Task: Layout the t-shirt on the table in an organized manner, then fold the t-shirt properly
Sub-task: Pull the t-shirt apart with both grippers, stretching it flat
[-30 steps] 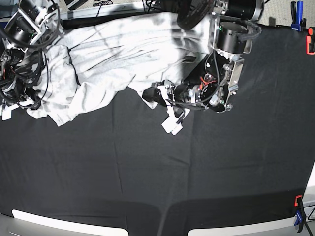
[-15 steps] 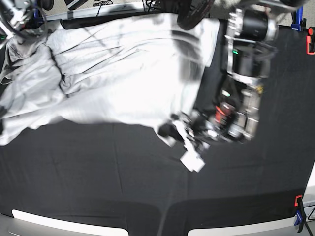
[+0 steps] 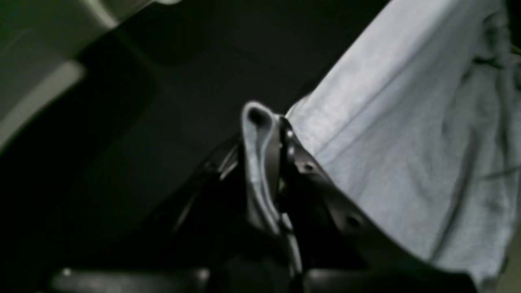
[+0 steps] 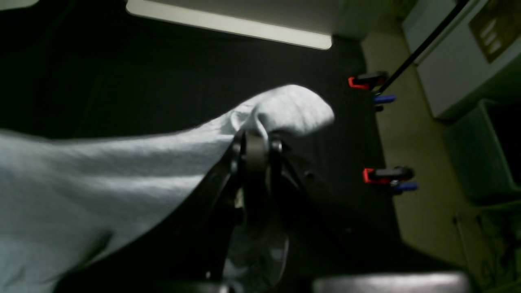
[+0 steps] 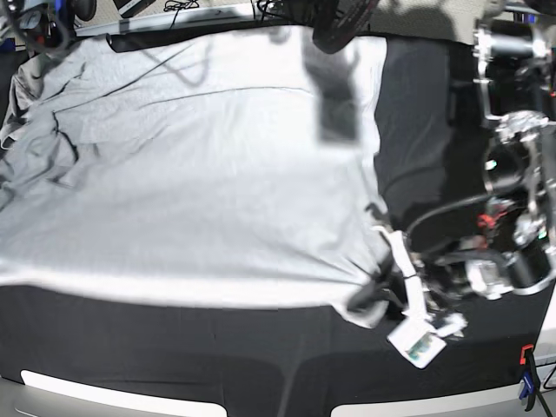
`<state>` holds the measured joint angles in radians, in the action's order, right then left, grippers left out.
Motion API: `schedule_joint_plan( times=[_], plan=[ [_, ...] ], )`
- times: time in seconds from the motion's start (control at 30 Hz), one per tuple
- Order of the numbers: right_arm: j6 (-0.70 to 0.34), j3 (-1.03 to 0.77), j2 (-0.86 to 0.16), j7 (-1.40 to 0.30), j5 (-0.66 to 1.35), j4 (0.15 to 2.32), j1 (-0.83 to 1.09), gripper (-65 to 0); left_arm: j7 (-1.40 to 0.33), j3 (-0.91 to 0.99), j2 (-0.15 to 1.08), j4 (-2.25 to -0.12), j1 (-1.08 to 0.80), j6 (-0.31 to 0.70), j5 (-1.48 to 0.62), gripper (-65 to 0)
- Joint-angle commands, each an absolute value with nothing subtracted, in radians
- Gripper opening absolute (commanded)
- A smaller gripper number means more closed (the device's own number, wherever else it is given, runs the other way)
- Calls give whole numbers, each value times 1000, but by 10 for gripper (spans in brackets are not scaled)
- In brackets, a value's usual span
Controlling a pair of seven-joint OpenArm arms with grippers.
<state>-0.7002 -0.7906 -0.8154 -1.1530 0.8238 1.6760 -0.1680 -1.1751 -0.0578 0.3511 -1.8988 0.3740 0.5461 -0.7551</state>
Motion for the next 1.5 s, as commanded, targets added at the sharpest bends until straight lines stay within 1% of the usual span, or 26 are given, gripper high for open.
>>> schedule_joint_plan(
  times=[0.0, 0.07, 0.17, 0.3, 0.5, 0.67, 0.73, 0.87, 1.03, 1.17, 1.3, 1.47],
  plan=[
    [-698, -798, -869, -1114, 855, 1692, -186, -650, -1141, -49, 364, -1945, 398, 530, -737, -650],
    [-698, -798, -909, -1115, 910, 1692, -186, -650, -1123, -29, 366, -2009, 398, 499, -691, -650],
    [-698, -798, -960, -1116, 967, 1692, -189, -650, -1100, 8, 364, -2096, 398, 481, -650, -650],
    [-698, -798, -1002, -1120, 1006, 1692, -189, -650, -1075, 55, 363, -2165, 375, 478, -635, -650],
    [-698, -798, -1006, -1114, 1082, 1693, -205, -650, -1054, 59, 363, -2182, 347, 478, -622, -650],
    [-698, -798, -1005, -1095, 1073, 1693, -210, -650, -948, 59, 364, -2181, 368, 477, -492, -650],
    [-698, -798, -999, -1095, 1070, 1692, -210, -650, -926, 59, 364, -2179, 373, 463, -471, -650],
    [-698, -798, -948, -1066, 1010, 1683, -210, -650, -929, 59, 363, -2166, 349, 406, -472, -650],
    [-698, -797, -855, -1018, 974, 1637, -210, -650, -895, 58, 363, -2049, 292, 407, -493, -650],
    [-698, -776, -789, -995, 928, 1578, -210, -650, -838, 58, 362, -1924, 268, 408, -572, -650],
    [-698, -680, -745, -963, 854, 1509, -211, -650, -799, 58, 344, -1827, 268, 411, -577, -650],
    [-698, -477, -684, -799, 685, 1447, -225, -650, -652, 58, 330, -1652, 273, 411, -556, -650]
  ],
)
